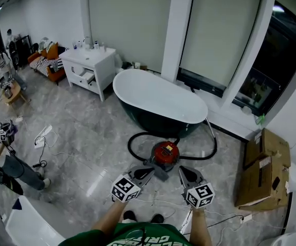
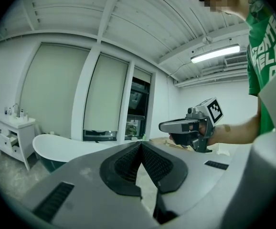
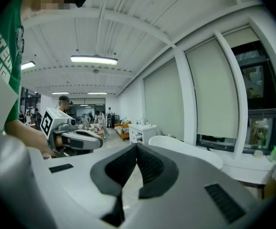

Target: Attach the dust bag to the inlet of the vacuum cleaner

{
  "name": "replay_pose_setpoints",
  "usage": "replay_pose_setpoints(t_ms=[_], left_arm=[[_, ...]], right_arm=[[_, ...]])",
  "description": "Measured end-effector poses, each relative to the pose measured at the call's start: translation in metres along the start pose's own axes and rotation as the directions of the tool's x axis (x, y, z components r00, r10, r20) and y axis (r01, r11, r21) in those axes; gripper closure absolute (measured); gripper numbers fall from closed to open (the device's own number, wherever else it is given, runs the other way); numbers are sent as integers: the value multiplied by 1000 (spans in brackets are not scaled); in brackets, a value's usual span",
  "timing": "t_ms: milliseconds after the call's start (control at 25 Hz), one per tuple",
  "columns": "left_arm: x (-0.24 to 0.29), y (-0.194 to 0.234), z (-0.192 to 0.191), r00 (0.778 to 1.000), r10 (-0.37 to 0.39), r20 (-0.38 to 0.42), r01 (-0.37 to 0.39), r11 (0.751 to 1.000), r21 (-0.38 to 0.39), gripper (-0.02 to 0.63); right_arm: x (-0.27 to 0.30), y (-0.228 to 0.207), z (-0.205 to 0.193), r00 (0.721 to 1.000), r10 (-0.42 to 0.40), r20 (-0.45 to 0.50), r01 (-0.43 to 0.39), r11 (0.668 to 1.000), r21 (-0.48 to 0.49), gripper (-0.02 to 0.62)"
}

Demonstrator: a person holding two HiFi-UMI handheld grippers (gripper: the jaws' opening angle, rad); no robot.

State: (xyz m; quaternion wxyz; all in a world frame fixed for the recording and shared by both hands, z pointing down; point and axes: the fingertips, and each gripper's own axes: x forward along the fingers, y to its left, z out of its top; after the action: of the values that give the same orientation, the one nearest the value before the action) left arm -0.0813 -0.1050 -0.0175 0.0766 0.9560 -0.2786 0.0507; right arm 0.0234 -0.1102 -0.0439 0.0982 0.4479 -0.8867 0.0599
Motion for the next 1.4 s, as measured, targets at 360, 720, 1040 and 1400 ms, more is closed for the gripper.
replay_pose_setpoints(t_ms=[360,720,1040,1400], left_arm=[[-4,9,7,1000,-4,17,3,1000,10,603],[-8,10,1,999,-4,44,5,1000,-27,603],[-22,14,-4,999,-2,40,3,999,-42,603],[-36,18,-10,999,-12,42,14,999,-52,603]], right_arm=[[-9,14,-26,1000,13,-13,-12,999,49,586],[-11,30,-34,999,4,-44,-1,998,58,586],[-8,39,-33,999,-5,-53,8,998,55,587],[-3,50,-37,998,-34,-61,38,997,66,586]])
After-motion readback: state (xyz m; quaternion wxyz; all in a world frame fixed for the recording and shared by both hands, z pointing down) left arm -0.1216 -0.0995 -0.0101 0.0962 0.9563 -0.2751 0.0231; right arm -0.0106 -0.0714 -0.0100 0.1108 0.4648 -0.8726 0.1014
